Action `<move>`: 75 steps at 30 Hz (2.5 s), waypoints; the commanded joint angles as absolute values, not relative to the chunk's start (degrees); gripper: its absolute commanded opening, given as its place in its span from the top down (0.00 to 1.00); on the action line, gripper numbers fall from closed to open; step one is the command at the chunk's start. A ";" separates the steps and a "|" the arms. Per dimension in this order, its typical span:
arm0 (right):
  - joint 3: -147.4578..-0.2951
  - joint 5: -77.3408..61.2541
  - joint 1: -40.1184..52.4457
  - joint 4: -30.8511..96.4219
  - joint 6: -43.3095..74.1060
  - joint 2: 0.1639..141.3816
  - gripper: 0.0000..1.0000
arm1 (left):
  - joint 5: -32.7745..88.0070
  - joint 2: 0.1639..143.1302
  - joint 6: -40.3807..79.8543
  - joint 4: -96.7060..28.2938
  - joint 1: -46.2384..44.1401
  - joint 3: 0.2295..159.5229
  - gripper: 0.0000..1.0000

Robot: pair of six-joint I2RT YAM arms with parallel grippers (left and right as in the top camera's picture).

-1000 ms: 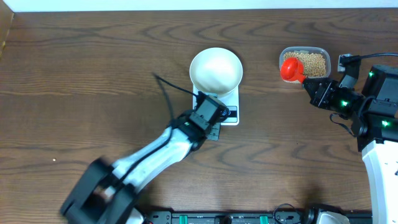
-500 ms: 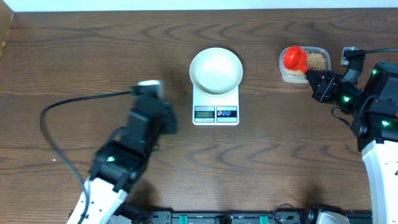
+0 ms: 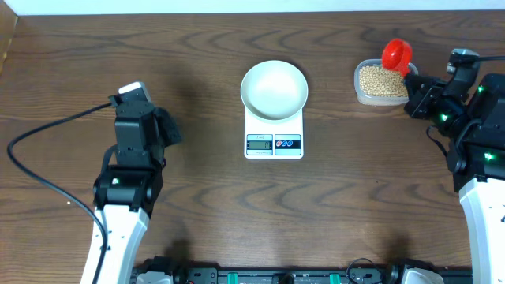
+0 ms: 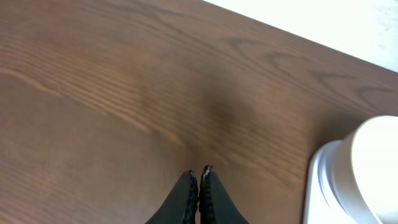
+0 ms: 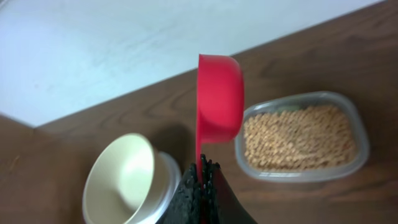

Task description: Scoop item into bowl and weigh 50g on scale

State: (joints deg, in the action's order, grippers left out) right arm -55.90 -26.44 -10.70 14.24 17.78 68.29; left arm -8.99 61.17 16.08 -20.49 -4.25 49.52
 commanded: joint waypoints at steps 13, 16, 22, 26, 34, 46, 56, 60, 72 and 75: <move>-57.01 -18.09 -10.90 17.34 16.78 67.94 0.99 | -9.50 65.47 13.54 -17.91 -3.81 50.11 0.57; -57.01 -18.13 -10.90 18.70 16.60 67.94 0.99 | -9.50 65.47 13.56 -17.89 -3.81 50.11 0.43; -57.01 -18.35 -10.90 21.21 15.55 67.94 0.99 | -5.32 65.47 8.97 -19.38 -3.92 50.11 0.41; -57.01 -18.35 -10.87 21.91 15.09 67.94 0.99 | 10.00 65.47 -4.93 -20.62 -3.92 50.11 0.41; -57.01 -18.35 -10.90 22.57 14.44 67.94 0.99 | 27.75 65.47 -11.86 -24.95 -3.92 52.18 0.41; -57.01 -18.37 -10.87 22.79 14.46 67.94 0.99 | 29.32 66.78 -26.61 -50.57 -5.26 63.51 0.45; -56.99 -18.35 -10.87 23.81 14.44 67.94 0.99 | 22.44 74.15 -29.98 -48.95 -7.90 63.51 0.15; -56.99 -18.35 -10.87 23.86 14.44 67.94 0.99 | 22.46 76.79 -29.98 -48.29 -7.90 63.51 0.12; -56.99 -18.35 -10.87 23.90 14.24 67.94 0.99 | 22.46 77.76 -29.95 -48.80 -7.90 63.51 0.11; -56.99 -18.35 -10.87 24.03 14.26 67.94 0.99 | 22.48 77.76 -29.95 -48.73 -7.92 63.51 0.10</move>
